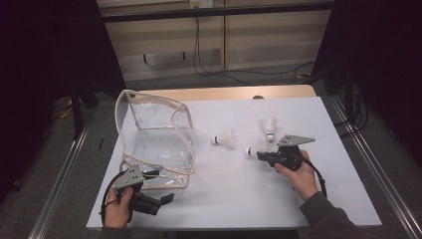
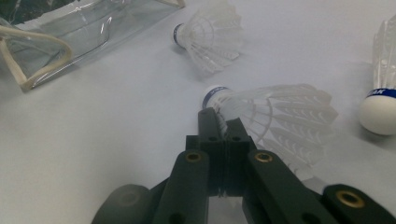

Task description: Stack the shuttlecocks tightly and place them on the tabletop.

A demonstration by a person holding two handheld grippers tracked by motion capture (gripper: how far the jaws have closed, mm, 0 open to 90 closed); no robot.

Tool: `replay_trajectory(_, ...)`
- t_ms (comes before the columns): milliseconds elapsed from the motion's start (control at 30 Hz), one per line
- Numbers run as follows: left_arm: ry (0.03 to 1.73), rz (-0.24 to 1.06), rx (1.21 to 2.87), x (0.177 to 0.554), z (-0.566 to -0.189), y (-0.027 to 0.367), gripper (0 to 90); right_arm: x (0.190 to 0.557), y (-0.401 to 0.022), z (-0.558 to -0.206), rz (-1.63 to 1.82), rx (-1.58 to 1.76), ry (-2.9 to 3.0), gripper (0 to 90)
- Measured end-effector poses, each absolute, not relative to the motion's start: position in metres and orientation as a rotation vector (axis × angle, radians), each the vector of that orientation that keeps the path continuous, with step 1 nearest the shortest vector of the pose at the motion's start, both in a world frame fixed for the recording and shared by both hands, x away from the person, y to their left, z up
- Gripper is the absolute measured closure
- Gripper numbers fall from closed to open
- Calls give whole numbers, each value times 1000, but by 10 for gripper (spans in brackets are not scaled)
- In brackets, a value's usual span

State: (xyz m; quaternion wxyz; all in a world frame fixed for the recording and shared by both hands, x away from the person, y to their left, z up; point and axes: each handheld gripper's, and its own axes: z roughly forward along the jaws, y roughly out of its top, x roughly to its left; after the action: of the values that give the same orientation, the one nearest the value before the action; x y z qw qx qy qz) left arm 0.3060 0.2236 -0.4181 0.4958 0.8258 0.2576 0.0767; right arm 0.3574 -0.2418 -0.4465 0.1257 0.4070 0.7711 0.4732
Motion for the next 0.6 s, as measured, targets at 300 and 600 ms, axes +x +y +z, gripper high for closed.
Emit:
replay_trajectory(300,618,185,1999,306,-418,224,34,364,-242,-443,1399,1176,2226,893)
replay_trajectory(600,618,189,2006,306,-418,224,34,370,-242,-440,1409,1169,2223,893)
